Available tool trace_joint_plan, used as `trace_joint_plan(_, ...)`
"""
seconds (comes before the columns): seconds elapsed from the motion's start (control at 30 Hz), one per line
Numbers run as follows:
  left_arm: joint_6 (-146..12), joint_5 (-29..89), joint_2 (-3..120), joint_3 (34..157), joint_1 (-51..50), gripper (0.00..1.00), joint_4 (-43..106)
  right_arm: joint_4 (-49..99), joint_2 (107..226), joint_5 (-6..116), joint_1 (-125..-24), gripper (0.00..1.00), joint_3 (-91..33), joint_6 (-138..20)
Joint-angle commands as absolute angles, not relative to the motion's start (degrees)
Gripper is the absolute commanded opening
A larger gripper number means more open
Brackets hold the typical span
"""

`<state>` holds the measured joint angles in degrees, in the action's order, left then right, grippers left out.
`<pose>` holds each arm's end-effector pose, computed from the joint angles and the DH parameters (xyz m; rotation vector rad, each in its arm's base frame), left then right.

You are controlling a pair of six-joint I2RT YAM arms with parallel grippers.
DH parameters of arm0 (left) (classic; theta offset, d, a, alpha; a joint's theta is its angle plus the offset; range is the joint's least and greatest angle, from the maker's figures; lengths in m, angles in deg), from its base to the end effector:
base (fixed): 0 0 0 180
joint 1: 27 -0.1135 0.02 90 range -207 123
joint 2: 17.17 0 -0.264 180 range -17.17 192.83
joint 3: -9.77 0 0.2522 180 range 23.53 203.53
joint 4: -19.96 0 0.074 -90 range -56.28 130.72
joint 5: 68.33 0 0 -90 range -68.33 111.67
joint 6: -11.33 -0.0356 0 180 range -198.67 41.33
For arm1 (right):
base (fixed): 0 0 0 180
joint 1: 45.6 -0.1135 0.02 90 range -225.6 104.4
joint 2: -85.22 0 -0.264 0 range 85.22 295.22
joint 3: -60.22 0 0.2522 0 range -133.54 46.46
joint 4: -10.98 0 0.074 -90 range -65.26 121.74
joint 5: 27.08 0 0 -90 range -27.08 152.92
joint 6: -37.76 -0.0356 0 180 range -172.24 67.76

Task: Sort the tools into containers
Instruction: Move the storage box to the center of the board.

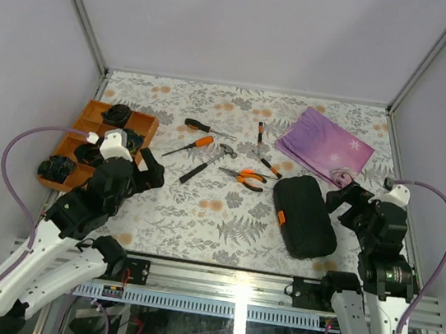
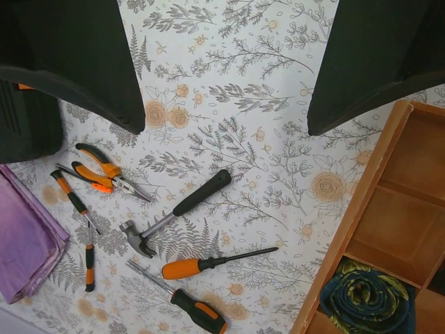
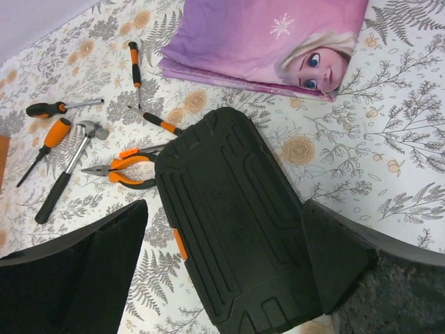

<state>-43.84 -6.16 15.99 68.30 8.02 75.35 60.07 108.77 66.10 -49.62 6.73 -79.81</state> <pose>0.1063 -0.0542 0.3132 -0.2852 2.0186 -0.2568 0.0999 0.0050 0.3089 0.4283 1.8689 0.3200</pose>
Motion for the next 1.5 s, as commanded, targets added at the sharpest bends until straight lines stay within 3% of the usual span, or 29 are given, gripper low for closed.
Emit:
trace_joint_plan(0.0, -46.0, -5.1, 17.9, 70.9, 6.4, 0.99, 71.1, 58.9, 111.4, 57.7, -46.4, 0.99, 3.2, -78.9)
trace_joint_plan(0.6, -47.1, -1.2, 21.8, 71.7, 4.9, 1.0, 66.4, 59.0, 128.3, 52.5, -43.4, 0.99, 0.6, -77.2)
trace_joint_plan(0.97, -46.6, 3.2, 25.4, 71.5, 4.8, 1.0, 63.7, 51.4, 140.9, 46.9, -43.4, 0.99, 3.1, -75.3)
trace_joint_plan(1.23, -45.2, 7.0, 26.7, 70.0, 4.8, 1.0, 62.7, 47.7, 141.6, 58.9, -43.3, 0.99, 7.2, -78.6)
trace_joint_plan(1.47, -43.9, 6.3, 26.5, 69.0, 4.8, 1.0, 62.0, 42.3, 142.9, 56.7, -43.4, 0.99, 11.6, -79.6)
